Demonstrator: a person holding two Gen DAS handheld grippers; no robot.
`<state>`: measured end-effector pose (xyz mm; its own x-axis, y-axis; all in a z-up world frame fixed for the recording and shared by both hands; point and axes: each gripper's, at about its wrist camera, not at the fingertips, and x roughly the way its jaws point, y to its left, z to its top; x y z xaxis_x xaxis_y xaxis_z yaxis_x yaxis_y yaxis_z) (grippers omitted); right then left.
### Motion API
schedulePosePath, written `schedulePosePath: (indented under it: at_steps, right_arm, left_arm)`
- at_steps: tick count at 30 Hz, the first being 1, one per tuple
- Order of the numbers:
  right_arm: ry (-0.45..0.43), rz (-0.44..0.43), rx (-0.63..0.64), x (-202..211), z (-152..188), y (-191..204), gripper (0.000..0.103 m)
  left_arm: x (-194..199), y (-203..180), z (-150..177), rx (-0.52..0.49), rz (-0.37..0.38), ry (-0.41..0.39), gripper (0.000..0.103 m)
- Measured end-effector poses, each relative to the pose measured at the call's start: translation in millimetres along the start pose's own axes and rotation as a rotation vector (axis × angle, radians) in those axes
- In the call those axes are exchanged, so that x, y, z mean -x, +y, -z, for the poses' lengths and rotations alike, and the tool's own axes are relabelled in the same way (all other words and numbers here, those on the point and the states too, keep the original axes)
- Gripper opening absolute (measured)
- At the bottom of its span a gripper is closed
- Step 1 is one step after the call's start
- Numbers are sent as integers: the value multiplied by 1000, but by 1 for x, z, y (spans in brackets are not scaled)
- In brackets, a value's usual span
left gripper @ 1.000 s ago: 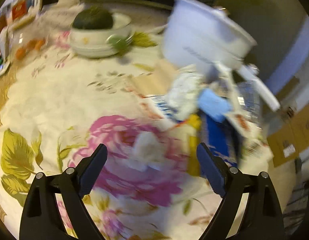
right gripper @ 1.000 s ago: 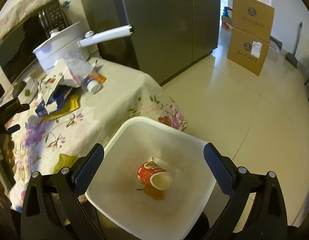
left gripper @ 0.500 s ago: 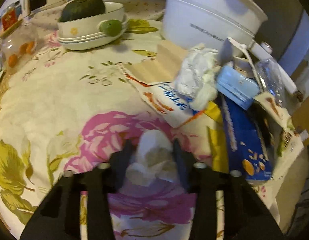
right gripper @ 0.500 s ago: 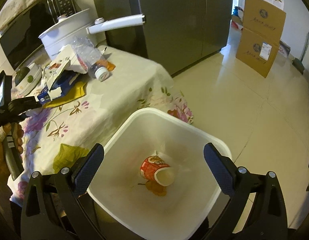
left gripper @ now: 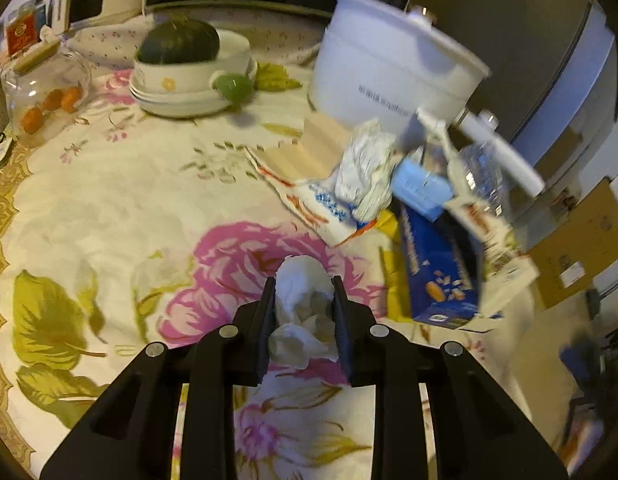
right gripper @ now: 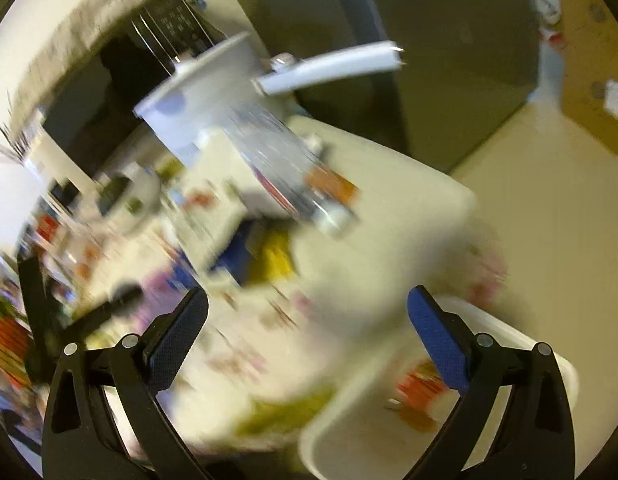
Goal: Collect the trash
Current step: 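Grasp the crumpled white tissue on the tablecloth with the left gripper, then grasp the snack wrapper with the right gripper while the left gripper holds the tissue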
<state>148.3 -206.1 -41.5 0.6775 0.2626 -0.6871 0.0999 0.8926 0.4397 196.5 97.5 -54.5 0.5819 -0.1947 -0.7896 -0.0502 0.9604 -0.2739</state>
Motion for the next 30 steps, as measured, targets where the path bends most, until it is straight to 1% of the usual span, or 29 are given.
schedulePosePath:
  at_steps: [1,3,8,12,14,17,18,19,20,22,23,24,26,28,30]
  right_arm:
    - [6,-29,-12,-7,-9,5,96]
    - [29,-61,-27,-22,-20,12,96]
    - [54,-77,-44,-47,-32,26,96]
    - [87,-105,-82,-62,-34,26,96]
    - [105,-123,-108,-69,-34,25,92]
    - [109,-128,-99,-73,-34,28,84]
    - [108,-126,-83,-73,-34,30,79]
    - [110,-123,-73,-73,-33,31,71]
    - [116,-121,-61,-74,-33,33,66]
    - [127,-120,-54,-76,-32,34,45]
    - [131,-117,-50,-76,-31,34,39]
    - [135,-120,-44,-77,-30,35,27]
    - [120,-128,-34,-73,-29,35,22]
    - [102,-135,-22,-68,-28,37,14]
    - [87,-144,-13,-62,-28,39,10]
  left_arm:
    - [4,2,-1,4,9,-8,27]
    - [16,5,-3,13,31,-28,27]
    - [34,12,-9,25,70,-59,27]
    - [37,17,-9,31,76,-58,27]
    - [36,20,-9,35,73,-53,27]
    - [34,22,-9,37,69,-49,27]
    - [34,23,-8,38,68,-49,27]
    - [34,23,-8,37,68,-48,27]
    - [33,23,-8,36,67,-46,27]
    - [31,22,-7,34,66,-41,27]
    - [30,21,-6,32,65,-39,27]
    - [30,21,-6,31,64,-38,27]
    - [29,19,-5,26,62,-38,27]
    - [30,18,-4,22,61,-39,27]
    - [29,18,-4,24,60,-39,27]
